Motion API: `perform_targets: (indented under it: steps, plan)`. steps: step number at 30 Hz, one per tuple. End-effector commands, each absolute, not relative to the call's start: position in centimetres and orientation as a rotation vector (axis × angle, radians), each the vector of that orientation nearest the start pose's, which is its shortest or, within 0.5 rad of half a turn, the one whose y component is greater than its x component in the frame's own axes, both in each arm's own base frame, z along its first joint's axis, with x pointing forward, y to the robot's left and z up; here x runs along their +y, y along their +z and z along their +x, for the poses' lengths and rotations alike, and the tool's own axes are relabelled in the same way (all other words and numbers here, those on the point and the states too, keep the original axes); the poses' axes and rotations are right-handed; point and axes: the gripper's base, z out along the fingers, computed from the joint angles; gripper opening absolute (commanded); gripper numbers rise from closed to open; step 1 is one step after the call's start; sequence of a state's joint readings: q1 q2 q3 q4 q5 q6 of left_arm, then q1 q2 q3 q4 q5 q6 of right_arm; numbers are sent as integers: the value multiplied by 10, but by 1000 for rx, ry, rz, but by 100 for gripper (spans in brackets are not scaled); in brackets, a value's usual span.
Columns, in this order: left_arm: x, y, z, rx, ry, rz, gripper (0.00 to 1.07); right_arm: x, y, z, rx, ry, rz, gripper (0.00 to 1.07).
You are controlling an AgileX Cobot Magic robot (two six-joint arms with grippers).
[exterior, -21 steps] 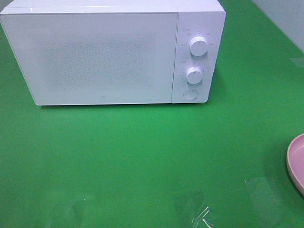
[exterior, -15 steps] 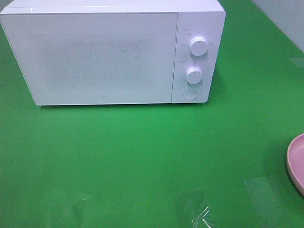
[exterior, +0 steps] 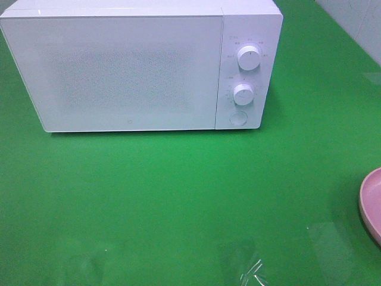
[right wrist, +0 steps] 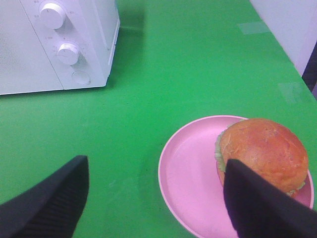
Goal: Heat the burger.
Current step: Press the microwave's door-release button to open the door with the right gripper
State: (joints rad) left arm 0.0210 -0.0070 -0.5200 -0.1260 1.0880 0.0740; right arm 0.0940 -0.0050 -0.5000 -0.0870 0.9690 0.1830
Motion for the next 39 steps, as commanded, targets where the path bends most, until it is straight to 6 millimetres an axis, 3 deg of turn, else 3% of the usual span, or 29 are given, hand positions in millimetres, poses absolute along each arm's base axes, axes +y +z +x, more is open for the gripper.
perform_targets:
  steps: [1, 16, 23, 39]
  plan:
    - [-10, 281, -12, 2004, -93, 68, 98, -7, 285, -5, 1911, 83, 80, 73]
    - [-10, 281, -12, 2004, -93, 68, 98, -6, 296, 5, 1906, 82, 78, 74]
    - [-10, 281, -12, 2004, -93, 68, 98, 0, 301, 52, 1897, 91, 54, 74]
    - [-10, 281, -12, 2004, -93, 68, 98, 10, 284, 124, 1865, 118, 17, 74]
